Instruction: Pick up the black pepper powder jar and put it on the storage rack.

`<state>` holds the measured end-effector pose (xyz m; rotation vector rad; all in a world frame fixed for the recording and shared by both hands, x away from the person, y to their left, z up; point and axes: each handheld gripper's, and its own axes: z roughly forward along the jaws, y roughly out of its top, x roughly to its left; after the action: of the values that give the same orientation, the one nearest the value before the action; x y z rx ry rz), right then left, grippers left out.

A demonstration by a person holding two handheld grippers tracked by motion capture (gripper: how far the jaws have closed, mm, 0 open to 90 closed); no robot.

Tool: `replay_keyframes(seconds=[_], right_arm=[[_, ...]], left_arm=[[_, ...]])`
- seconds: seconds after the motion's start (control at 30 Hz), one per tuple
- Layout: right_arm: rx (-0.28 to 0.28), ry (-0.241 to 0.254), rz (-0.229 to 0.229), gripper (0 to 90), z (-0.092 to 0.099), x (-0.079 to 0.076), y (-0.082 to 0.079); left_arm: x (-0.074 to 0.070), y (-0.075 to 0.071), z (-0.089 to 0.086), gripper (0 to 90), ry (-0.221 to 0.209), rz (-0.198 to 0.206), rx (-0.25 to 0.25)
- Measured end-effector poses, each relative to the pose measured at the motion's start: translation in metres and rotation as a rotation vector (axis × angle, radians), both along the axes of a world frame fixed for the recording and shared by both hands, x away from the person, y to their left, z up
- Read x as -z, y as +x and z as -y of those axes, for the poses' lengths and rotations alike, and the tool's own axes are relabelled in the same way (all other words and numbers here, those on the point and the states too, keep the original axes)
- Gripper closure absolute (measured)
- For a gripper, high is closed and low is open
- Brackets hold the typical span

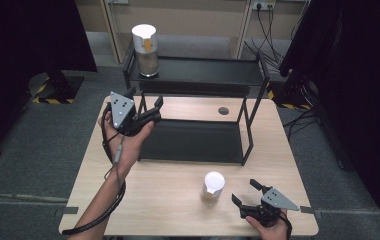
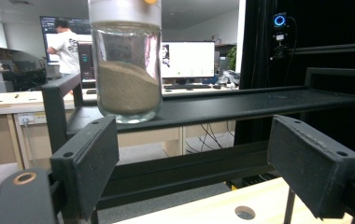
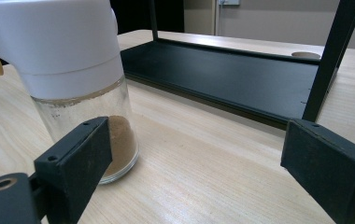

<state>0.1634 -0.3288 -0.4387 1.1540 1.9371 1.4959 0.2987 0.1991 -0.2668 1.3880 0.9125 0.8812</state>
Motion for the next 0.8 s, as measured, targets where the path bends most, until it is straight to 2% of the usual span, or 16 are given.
replay_keyframes(seconds=[0.13, 0.37, 0.8], right_arm=[[0.0, -0.001, 0.001, 9.0, 0.0, 0.0, 0.0], [-0.001, -0.003, 0.001, 9.0, 0.0, 0.0, 0.0], [-0.001, -0.001, 0.0, 9.0, 0.0, 0.0, 0.0]], left_arm=[[0.007, -0.005, 0.001, 16.0, 0.003, 0.011, -0.004], [0.016, -0.011, -0.003, 16.0, 0.004, -0.006, 0.006], [0.044, -0.023, -0.008, 16.1, 0.016, -0.04, 0.033]])
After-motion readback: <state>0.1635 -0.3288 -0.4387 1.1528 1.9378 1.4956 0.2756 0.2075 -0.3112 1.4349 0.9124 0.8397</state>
